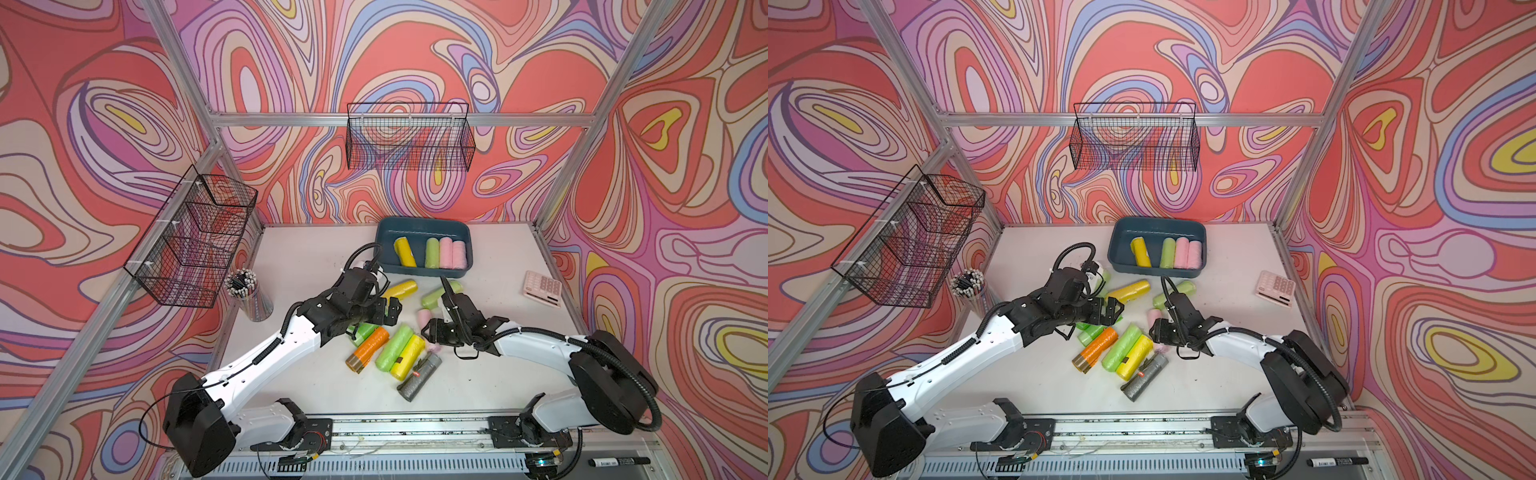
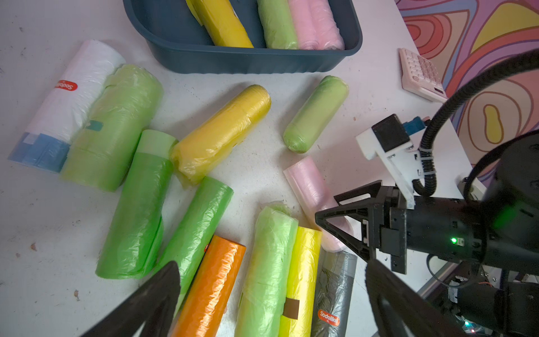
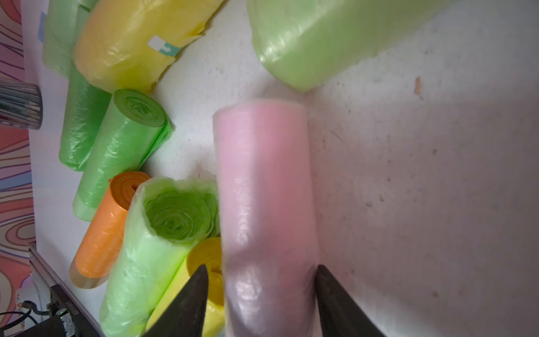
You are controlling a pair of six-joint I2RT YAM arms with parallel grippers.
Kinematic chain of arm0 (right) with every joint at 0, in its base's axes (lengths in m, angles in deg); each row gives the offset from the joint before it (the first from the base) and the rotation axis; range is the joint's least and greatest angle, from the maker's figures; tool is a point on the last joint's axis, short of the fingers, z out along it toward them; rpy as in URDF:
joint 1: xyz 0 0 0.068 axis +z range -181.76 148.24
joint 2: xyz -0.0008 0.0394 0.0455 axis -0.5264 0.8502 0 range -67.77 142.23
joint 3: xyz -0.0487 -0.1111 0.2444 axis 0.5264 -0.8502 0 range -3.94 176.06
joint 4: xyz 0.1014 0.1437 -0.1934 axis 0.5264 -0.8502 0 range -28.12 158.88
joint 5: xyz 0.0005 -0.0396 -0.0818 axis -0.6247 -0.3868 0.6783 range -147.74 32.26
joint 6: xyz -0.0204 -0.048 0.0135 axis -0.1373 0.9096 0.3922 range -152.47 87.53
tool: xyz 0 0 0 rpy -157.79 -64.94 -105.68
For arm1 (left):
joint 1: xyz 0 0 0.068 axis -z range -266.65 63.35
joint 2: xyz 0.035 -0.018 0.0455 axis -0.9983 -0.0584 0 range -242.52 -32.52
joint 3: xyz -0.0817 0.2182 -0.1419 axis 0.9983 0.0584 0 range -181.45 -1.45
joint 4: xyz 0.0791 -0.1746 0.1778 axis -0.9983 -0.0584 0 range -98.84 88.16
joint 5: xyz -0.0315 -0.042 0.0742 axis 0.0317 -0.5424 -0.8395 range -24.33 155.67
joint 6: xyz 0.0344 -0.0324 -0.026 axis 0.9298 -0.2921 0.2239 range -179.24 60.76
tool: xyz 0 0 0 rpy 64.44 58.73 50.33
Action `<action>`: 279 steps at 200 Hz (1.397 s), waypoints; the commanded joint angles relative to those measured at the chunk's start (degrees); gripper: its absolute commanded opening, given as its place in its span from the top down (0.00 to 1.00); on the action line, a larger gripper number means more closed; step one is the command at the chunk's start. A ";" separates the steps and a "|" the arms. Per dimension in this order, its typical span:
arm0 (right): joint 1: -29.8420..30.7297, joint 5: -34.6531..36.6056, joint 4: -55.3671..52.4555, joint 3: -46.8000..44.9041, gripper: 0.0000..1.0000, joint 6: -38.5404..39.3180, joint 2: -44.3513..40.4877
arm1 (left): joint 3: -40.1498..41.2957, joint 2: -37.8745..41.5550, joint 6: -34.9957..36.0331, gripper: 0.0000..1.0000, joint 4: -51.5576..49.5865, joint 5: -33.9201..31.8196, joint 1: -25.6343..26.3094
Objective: Put the roll of trash bags into the storage box
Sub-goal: Pick up the roll of trash bags from the center of the board.
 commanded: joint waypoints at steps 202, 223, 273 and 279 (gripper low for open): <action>3.52 23.79 -15.75 9.77 0.54 -5.50 9.56 | 6.22 2.47 1.61 0.00 6.55 -8.97 0.38; 3.52 24.36 -16.94 9.99 0.55 -5.80 9.41 | 6.24 2.19 2.25 0.00 6.74 -9.60 0.36; 3.52 24.89 -18.87 11.92 0.57 -5.91 11.51 | 7.97 1.93 1.79 0.00 9.82 -8.85 0.24; 3.45 25.15 -18.97 12.11 0.57 -6.13 11.82 | 8.03 1.77 1.76 0.00 9.91 -8.67 0.24</action>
